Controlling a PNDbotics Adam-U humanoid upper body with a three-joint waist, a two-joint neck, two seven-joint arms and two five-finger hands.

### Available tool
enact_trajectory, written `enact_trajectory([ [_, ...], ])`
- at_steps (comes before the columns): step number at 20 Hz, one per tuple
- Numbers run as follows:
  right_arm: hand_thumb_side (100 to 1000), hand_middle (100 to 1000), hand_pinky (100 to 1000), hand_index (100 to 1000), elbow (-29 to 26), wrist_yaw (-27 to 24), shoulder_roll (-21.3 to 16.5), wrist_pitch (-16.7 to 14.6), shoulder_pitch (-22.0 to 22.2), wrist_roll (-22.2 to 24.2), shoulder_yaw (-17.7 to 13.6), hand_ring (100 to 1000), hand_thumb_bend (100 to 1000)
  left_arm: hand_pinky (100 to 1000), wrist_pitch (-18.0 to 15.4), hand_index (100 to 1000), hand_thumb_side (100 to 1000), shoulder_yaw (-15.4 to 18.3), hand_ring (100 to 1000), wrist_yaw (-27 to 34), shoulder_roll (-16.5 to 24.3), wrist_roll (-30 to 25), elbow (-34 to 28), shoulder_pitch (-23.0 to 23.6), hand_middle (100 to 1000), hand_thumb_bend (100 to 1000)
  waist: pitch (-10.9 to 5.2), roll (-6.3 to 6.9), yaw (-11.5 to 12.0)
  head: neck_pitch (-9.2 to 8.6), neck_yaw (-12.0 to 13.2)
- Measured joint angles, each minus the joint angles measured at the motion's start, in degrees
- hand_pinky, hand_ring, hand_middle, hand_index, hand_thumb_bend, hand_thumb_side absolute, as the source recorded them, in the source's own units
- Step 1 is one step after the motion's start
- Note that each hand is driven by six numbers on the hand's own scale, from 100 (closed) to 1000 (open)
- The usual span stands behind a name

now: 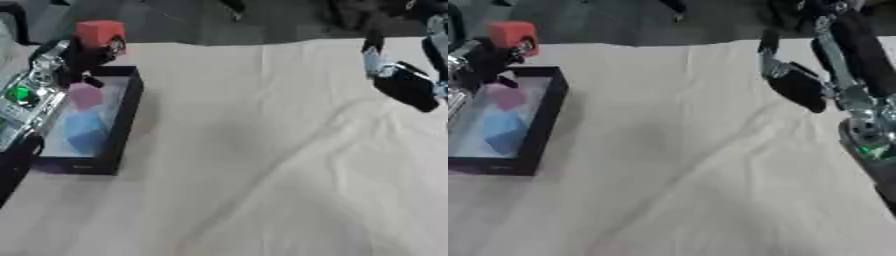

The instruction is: Pick up the objects with one hand, pass them to the other hand, and then place them into the box on the other side of the table.

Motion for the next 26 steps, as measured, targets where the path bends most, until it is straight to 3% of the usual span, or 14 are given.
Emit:
enact_trajectory([
  [6, 387, 677, 788, 815, 0.0, -11.6, -1.0, 0.3, 1.1, -4.3, -3.8, 742, 100, 580, -0.2, 458, 283, 3.1, 1000, -8.9, 1.3, -0.5, 3.7, 2.0, 615, 100, 0.72, -0.33, -0.4, -0.01, 0.2],
  [12, 423, 666, 784, 809, 0.0, -16.2, -1.1, 0.5, 1.5, -7.8, -5.5, 734, 100, 630, -0.7, 583, 189, 4.6, 1000, -15.1, 1.4, -4.4, 8.0, 2.4, 668, 100, 1.08, -0.36, -0.6, -0.02, 1.2],
  [15, 429, 662, 784, 807, 0.0, -17.3, -1.1, 0.7, 1.6, -8.6, -5.9, 730, 100, 645, -1.3, 618, 172, 5.2, 1000, -18.9, 1.4, -7.2, 9.8, 2.5, 685, 199, 1.31, -0.65, -0.7, -0.01, 1.7],
  [19, 437, 662, 784, 806, 0.0, -18.2, -1.1, 0.7, 2.0, -9.5, -6.4, 729, 100, 665, -2.0, 649, 161, 6.2, 1000, -24.2, 1.4, -9.4, 12.3, 2.6, 706, 265, 1.64, -0.73, -0.8, -0.02, 3.0],
  [25, 442, 660, 784, 806, 0.0, -18.4, -1.1, 0.7, 2.1, -10.1, -6.6, 726, 100, 739, -2.6, 763, 183, 7.3, 1000, -29.5, 1.3, -11.9, 14.6, 2.9, 802, 398, 1.93, -1.0, -0.8, -0.63, 5.3],
  [26, 443, 659, 784, 805, 0.0, -18.5, -1.1, 0.7, 2.1, -10.2, -6.6, 726, 100, 767, -2.6, 793, 231, 7.4, 1000, -30.1, 1.3, -12.2, 14.8, 2.9, 825, 508, 1.93, -1.0, -0.8, -0.75, 5.5],
])
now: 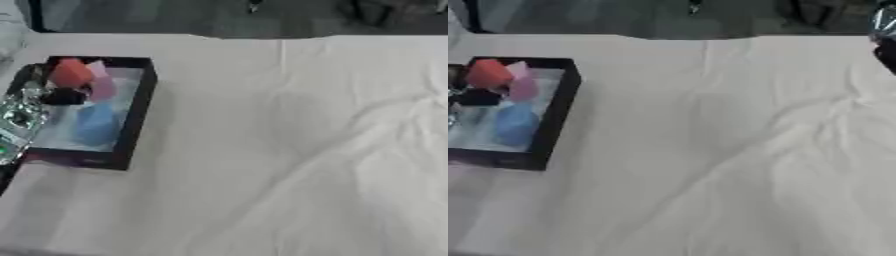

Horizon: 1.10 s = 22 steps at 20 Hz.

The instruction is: Pick up the objects with one hand, pass them to the other hand, and then place them into the box on the other side of the table.

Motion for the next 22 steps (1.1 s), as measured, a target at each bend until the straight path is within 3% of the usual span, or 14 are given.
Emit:
enact_trajectory([
  [3, 445, 657, 784, 804, 0.0, -0.2, 0.0, 0.0, 0.1, -0.2, -0.3, 724, 100, 819, -0.1, 838, 316, 0.3, 1000, -1.6, 0.0, -1.0, 0.1, 0.1, 860, 687, 0.0, -0.05, 0.0, -0.22, 0.1],
  [5, 447, 656, 784, 804, 0.0, -0.2, 0.0, 0.0, 0.4, -0.4, -0.3, 723, 100, 858, -0.2, 883, 306, 0.3, 1000, -2.9, 0.0, -1.9, 0.1, 0.1, 890, 772, 0.0, -0.1, 0.0, -0.22, 0.1],
  [9, 453, 655, 784, 804, 0.0, -0.6, 0.0, -0.1, 0.5, -0.5, -0.3, 722, 100, 889, -0.1, 900, 295, 0.7, 1000, -6.2, 0.0, -3.8, 0.1, 0.2, 903, 812, 0.0, -0.13, 0.0, -0.22, -0.5],
  [11, 460, 655, 783, 803, 0.0, -0.7, 0.0, -0.1, 0.5, -0.6, -0.3, 721, 100, 891, 0.1, 899, 341, 1.1, 1000, -7.6, 0.0, -4.3, 0.0, 0.2, 906, 813, 0.0, -0.14, 0.0, -0.22, -0.9],
  [13, 465, 654, 783, 803, 0.0, -0.7, 0.0, -0.1, 0.8, -0.6, -0.3, 721, 100, 871, -0.1, 888, 494, 1.6, 1000, -8.4, 0.0, -4.0, -0.6, 0.4, 905, 678, 0.0, -0.14, 0.0, -0.2, -1.4],
  [16, 475, 652, 783, 804, 0.0, -0.8, 0.0, -0.1, 1.1, -0.9, -0.6, 719, 100, 814, -2.3, 858, 803, 2.8, 1000, -7.8, 0.0, -1.1, -3.4, 0.7, 896, 270, 0.0, -0.14, 0.0, -0.15, -2.2],
  [17, 479, 653, 783, 804, 0.0, -1.1, 0.1, -0.1, 1.4, -1.1, -0.8, 720, 100, 805, -3.6, 852, 876, 3.3, 1000, -6.8, -0.1, 0.4, -4.9, 1.0, 897, 189, 0.0, -0.14, 0.0, -0.13, -2.6],
  [21, 484, 683, 795, 826, 0.0, -3.1, 0.3, 0.3, 2.1, -2.2, -1.6, 738, 100, 760, -8.8, 837, 978, 5.0, 1000, 0.1, -1.1, 6.4, -10.2, 2.3, 900, 131, 0.0, -0.14, -0.1, -0.06, -3.8],
  [22, 511, 700, 805, 837, 0.0, -3.8, 0.4, 0.4, 2.4, -2.5, -1.9, 751, 100, 744, -10.1, 838, 990, 5.3, 1000, 2.2, -1.5, 7.7, -11.6, 2.6, 910, 162, 0.0, -0.14, -0.1, 0.04, -4.0],
])
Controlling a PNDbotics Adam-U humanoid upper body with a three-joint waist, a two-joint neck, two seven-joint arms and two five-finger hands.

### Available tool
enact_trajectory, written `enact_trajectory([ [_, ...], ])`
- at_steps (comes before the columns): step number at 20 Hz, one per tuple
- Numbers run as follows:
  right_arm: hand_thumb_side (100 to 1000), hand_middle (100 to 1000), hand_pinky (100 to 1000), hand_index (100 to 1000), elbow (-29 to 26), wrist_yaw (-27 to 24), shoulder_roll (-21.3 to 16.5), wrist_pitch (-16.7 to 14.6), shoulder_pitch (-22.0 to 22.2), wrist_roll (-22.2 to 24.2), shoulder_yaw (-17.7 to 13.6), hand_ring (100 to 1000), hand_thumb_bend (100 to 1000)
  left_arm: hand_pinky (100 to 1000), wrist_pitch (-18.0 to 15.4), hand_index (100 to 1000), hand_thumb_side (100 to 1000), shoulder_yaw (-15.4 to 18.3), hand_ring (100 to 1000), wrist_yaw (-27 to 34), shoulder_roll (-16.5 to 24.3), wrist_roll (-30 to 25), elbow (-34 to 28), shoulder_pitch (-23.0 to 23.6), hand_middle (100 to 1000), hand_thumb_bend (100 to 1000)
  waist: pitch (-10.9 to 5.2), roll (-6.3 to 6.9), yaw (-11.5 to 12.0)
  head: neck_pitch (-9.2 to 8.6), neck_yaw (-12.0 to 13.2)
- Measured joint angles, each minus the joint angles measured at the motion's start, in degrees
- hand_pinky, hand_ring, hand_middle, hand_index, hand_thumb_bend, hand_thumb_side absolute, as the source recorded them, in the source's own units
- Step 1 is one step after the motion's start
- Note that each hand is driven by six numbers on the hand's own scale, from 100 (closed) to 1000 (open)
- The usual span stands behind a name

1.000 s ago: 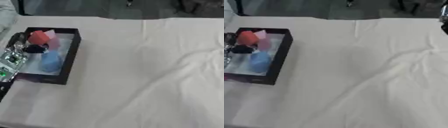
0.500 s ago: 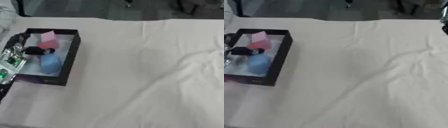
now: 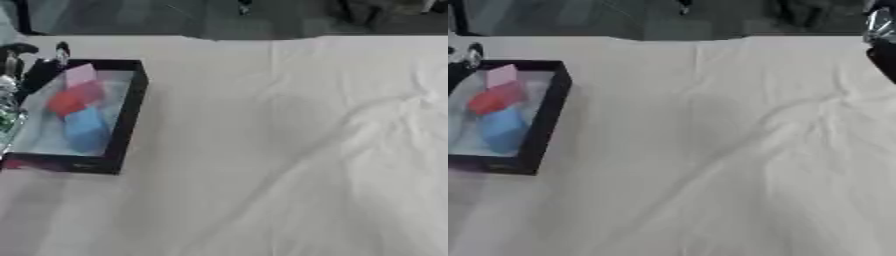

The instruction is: Pick up the objects with one hand, pass them to the other hand, and then place them into the box on the other side of the table.

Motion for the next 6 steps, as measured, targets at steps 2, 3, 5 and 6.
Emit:
enact_trajectory([
  [2, 564, 710, 813, 846, 0.0, -1.3, 0.4, 0.2, 0.6, -0.2, -0.4, 760, 100, 732, -2.6, 840, 1000, 0.4, 1000, 4.2, -1.0, 2.3, -2.6, 0.7, 915, 227, 0.0, 0.0, -0.1, 0.05, -0.3],
  [3, 582, 712, 815, 849, 0.0, -1.9, 0.5, 0.2, 0.9, -0.2, -0.6, 763, 100, 726, -3.9, 835, 1000, 0.6, 1000, 6.3, -1.6, 3.2, -4.0, 1.0, 914, 243, 0.0, 0.0, -0.2, 0.06, -0.4],
  [5, 643, 714, 818, 852, 0.0, -3.4, 1.0, 0.1, 1.5, -0.1, -0.9, 765, 100, 706, -6.2, 824, 1000, 0.9, 1000, 10.3, -2.9, 4.7, -6.3, 1.7, 908, 266, 0.0, 0.0, -0.2, 0.06, -0.7],
  [6, 656, 711, 816, 850, 0.0, -4.3, 1.2, 0.0, 1.8, 0.0, -1.0, 763, 100, 700, -7.1, 822, 1000, 1.0, 1000, 12.2, -3.6, 5.2, -7.2, 2.0, 909, 254, 0.0, 0.0, -0.3, 0.06, -0.8],
])
